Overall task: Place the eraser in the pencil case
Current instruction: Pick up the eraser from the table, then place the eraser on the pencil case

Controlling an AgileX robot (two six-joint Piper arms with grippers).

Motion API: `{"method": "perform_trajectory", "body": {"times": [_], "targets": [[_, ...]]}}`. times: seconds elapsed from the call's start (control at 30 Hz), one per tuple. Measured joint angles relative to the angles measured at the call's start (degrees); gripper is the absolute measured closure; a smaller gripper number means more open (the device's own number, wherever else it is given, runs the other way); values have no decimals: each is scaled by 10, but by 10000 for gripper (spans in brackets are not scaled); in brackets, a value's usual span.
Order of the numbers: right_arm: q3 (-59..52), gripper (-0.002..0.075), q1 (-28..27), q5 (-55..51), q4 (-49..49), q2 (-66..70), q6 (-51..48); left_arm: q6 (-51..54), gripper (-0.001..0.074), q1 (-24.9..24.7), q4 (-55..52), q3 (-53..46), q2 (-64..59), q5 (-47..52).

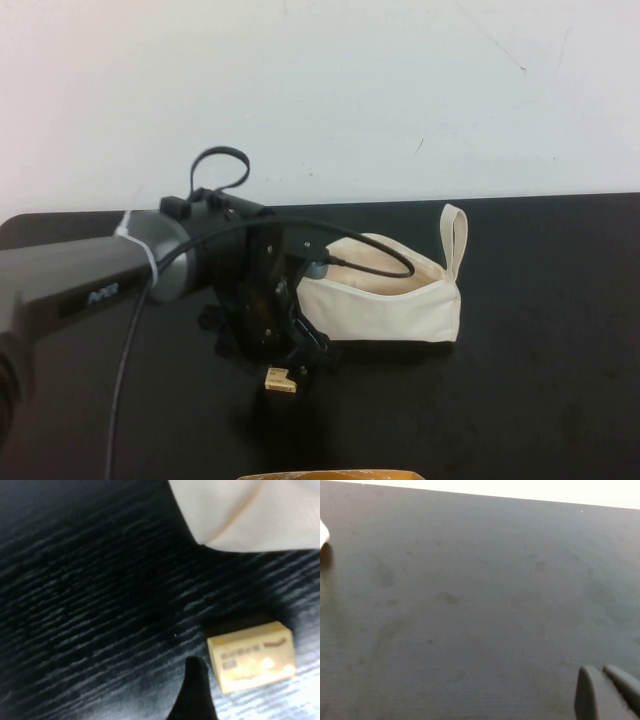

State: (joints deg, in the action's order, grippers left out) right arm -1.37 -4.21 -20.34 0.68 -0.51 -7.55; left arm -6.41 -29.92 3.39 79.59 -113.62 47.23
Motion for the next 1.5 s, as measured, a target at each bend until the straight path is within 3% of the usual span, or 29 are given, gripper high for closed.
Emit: {"method": "perform_trajectory", "body": {"times": [0.3, 0.5, 0.8, 1.13, 1.5], "targets": [[0, 727, 0, 0, 0, 0, 0, -12, 263, 0, -1, 1, -29, -10], [0, 727, 0, 0, 0, 0, 0, -13, 448, 0, -1, 1, -29, -10], [0, 727, 0, 0, 0, 0, 0, -11, 450, 0, -1, 3, -12, 33], [0, 727, 0, -1, 0, 0, 0, -11, 450, -18, -10, 3, 120, 31], [0, 727, 0, -1, 0, 0, 0, -11, 450, -53, -2, 3, 215, -115]]}}
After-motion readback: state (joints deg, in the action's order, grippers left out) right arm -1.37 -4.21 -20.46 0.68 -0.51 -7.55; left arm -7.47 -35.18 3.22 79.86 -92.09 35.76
